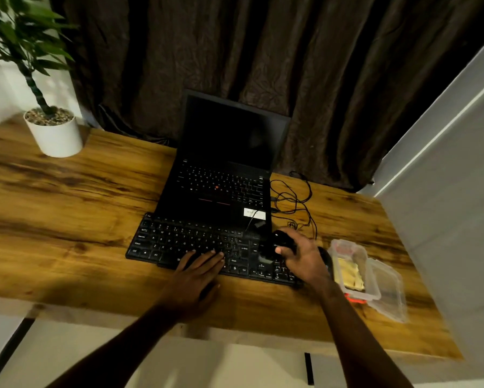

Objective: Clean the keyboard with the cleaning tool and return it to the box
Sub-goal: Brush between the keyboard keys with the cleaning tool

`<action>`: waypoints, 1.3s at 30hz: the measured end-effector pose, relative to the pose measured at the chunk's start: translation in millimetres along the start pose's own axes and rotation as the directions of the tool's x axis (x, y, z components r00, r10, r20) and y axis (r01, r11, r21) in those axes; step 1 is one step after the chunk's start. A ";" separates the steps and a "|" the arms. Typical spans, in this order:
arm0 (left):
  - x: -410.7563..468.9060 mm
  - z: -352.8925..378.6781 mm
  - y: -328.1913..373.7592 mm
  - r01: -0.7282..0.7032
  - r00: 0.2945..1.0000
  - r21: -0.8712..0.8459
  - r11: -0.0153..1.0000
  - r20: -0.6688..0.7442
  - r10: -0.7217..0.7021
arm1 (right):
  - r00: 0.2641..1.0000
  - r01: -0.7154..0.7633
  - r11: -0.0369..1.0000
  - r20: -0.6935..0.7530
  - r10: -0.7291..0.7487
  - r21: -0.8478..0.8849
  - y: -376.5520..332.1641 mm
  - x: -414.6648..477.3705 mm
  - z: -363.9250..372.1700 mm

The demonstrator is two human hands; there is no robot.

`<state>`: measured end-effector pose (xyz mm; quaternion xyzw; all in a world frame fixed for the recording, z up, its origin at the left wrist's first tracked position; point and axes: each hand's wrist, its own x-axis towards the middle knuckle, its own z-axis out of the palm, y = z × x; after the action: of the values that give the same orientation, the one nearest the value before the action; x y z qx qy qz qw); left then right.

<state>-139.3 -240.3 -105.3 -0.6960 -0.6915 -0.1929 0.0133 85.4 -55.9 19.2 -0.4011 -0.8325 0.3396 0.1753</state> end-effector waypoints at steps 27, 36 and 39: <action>-0.5 2.3 -1.1 -0.026 0.998 0.034 0.999 -0.049 0.028 | 0.991 0.073 0.994 -0.109 -0.081 -0.078 21.2 -14.1 -18.2; 0.9 2.1 -0.9 -0.045 0.994 0.020 0.999 -0.098 0.046 | 0.995 0.025 0.999 -0.099 -0.023 0.025 27.8 -15.9 -22.6; -0.5 2.2 -0.3 -0.037 0.996 0.011 0.999 -0.082 0.038 | 0.987 0.001 1.000 -0.160 -0.001 -0.002 42.3 -24.5 -38.1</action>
<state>-139.0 -240.1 -107.6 -0.7002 -0.6781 -0.2179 0.0487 145.2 -40.1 15.9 -0.4269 -0.8162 0.3057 0.2411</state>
